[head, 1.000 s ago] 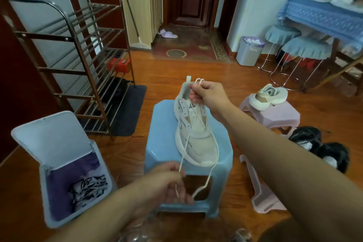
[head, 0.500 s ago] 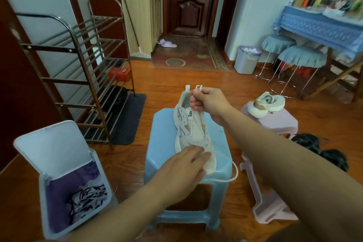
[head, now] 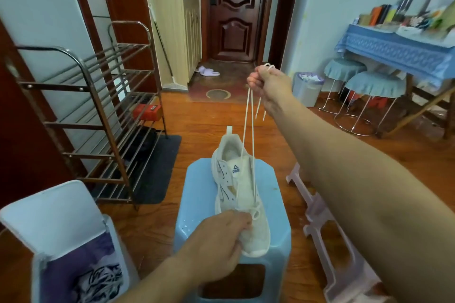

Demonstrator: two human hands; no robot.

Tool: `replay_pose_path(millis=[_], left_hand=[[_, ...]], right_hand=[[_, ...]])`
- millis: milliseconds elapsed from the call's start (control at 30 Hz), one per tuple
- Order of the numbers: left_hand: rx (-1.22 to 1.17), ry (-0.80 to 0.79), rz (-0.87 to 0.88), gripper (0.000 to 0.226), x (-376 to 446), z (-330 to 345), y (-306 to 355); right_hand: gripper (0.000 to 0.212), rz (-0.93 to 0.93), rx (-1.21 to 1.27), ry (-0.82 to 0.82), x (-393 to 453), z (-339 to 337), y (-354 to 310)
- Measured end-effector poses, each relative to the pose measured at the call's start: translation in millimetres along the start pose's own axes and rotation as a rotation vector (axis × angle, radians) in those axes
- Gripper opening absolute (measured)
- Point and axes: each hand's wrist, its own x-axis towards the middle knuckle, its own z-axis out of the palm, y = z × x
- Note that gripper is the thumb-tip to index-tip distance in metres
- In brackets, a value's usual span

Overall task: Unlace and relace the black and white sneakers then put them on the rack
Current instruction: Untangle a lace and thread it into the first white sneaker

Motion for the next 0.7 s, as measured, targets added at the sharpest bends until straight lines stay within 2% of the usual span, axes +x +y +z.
replay_pose_path(millis=[300,467,600,700], left_hand=[[0.070,0.019,0.077,0.037,7.0,-4.2,-4.5],[0.073,-0.001,0.095,0.037,11.6,-4.6,-6.8],[0.067,-0.002,0.096,0.033,16.0,-3.0,-6.0],[0.007,0.019,0.012,0.037,19.2,-5.4,-4.1]], right_hand=[[0.015,-0.172,0.085,-0.001,27.3,33.6,-35.5],[0.016,-0.114,-0.008,-0.111,12.7,35.9,-21.3],[0.017,-0.066,-0.125,-0.139,0.2,31.3,-13.1],[0.018,-0.031,-0.154,-0.163,-4.7,29.4,-24.8]])
